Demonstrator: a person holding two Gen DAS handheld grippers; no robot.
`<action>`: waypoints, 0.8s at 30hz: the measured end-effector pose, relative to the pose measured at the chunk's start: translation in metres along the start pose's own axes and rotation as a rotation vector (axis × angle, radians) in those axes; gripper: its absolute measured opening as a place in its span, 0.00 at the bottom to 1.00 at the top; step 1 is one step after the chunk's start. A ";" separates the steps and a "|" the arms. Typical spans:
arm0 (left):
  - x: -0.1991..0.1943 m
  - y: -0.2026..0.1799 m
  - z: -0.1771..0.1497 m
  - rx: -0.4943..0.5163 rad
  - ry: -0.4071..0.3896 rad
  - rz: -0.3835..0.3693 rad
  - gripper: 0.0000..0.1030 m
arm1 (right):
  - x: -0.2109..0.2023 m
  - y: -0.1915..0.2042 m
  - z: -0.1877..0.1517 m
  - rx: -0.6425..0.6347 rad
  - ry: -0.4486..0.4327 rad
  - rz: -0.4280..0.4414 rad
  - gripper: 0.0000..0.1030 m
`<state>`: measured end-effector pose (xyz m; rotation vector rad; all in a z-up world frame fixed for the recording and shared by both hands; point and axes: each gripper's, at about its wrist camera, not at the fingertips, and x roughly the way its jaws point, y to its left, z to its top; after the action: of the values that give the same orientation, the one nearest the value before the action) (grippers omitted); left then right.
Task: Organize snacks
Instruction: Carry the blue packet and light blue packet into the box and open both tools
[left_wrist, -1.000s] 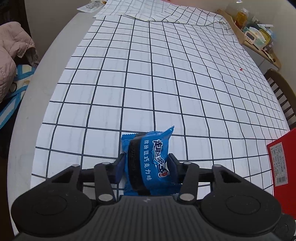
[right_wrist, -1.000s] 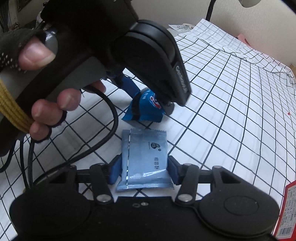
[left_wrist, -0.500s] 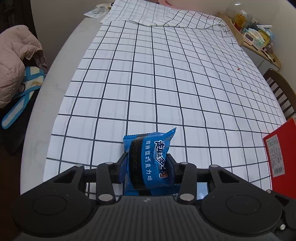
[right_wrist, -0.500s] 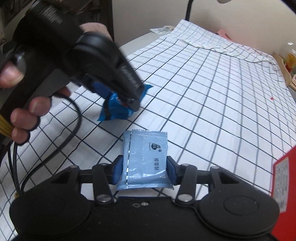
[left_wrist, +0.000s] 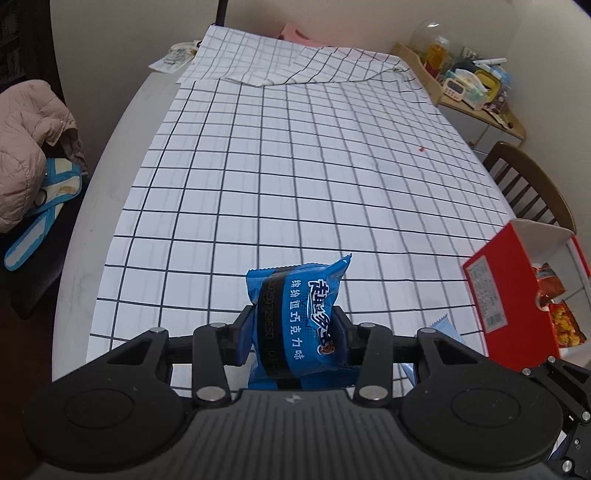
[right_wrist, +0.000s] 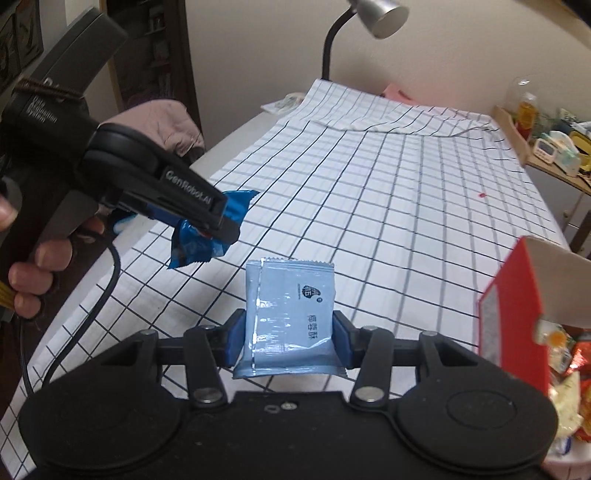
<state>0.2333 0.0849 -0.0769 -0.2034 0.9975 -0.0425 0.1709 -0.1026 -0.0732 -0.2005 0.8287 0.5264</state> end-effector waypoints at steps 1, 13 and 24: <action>-0.004 -0.005 -0.001 0.006 -0.003 -0.002 0.41 | -0.007 -0.002 0.000 0.005 -0.005 -0.002 0.46; -0.048 -0.071 -0.010 0.074 -0.042 -0.046 0.41 | -0.076 -0.043 -0.010 0.089 -0.063 -0.067 0.46; -0.062 -0.160 -0.016 0.169 -0.068 -0.093 0.41 | -0.120 -0.111 -0.030 0.155 -0.109 -0.142 0.46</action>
<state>0.1956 -0.0663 -0.0036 -0.0958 0.9111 -0.2029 0.1425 -0.2519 -0.0075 -0.0861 0.7392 0.3350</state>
